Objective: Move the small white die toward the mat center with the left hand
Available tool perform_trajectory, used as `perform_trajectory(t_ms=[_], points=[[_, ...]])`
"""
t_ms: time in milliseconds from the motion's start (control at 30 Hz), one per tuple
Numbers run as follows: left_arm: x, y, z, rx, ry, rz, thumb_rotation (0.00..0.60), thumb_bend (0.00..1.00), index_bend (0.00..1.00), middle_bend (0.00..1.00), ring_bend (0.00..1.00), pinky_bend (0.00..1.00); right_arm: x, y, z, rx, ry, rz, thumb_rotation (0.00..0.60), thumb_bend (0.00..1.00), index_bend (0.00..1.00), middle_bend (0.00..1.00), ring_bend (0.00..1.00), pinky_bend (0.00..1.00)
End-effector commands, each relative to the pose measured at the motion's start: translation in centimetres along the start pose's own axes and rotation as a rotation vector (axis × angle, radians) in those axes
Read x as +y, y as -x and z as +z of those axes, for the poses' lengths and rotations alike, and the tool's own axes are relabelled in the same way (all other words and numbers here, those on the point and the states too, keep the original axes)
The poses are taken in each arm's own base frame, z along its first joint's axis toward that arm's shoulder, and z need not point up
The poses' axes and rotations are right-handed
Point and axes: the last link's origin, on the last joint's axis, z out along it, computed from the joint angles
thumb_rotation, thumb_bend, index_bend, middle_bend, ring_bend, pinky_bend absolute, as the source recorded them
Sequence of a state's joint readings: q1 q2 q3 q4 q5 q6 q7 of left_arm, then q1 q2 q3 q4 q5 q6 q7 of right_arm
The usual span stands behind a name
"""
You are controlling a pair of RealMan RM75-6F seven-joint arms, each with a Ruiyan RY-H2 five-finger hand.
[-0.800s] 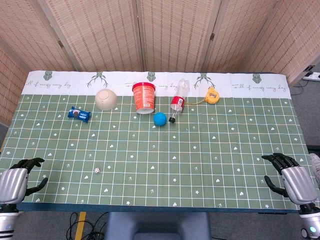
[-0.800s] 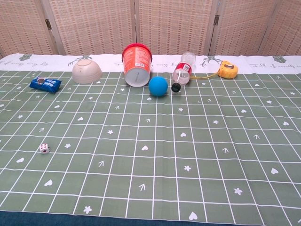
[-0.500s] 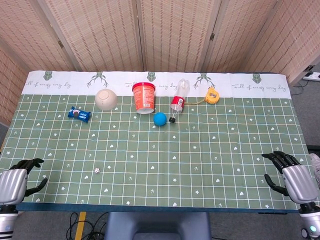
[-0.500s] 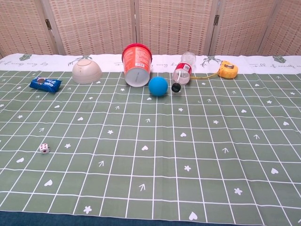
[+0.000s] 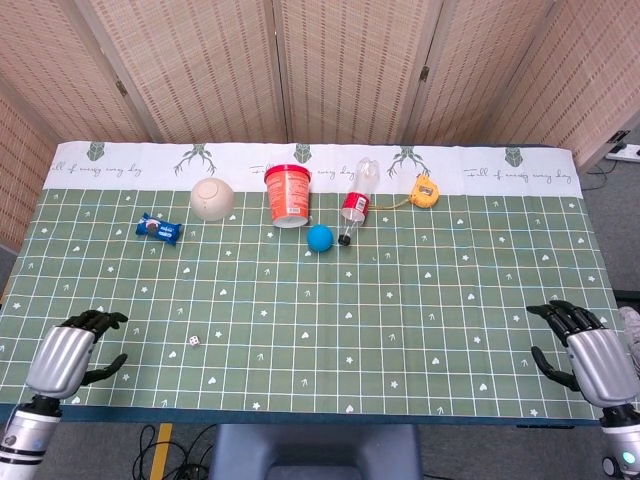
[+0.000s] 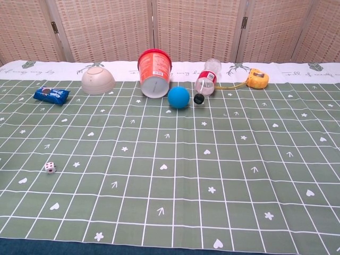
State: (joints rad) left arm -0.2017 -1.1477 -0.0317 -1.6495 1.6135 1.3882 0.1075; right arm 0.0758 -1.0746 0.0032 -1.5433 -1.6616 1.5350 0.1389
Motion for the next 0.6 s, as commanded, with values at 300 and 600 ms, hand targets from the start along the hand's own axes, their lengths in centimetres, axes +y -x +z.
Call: perform_trajectory(t_ms=[300,600], points=[[3.8,3.1,4.4,-0.103,0.222,0.005,0.600,0.25,0.36,0.59,0.52,0.61,0.1,-0.1,-0.1,0.000,0.011,-0.005,0.600,0.33,0.26,0.31,0.22,0.27],[5.9,6.2,7.5,-0.182,0.300,0.024,0.600,0.25,0.38,0.84,0.76,0.83,0.2,-0.1,-0.2,0.001,0.018,-0.006,0.600,0.33,0.26,0.31,0.22,0.27]])
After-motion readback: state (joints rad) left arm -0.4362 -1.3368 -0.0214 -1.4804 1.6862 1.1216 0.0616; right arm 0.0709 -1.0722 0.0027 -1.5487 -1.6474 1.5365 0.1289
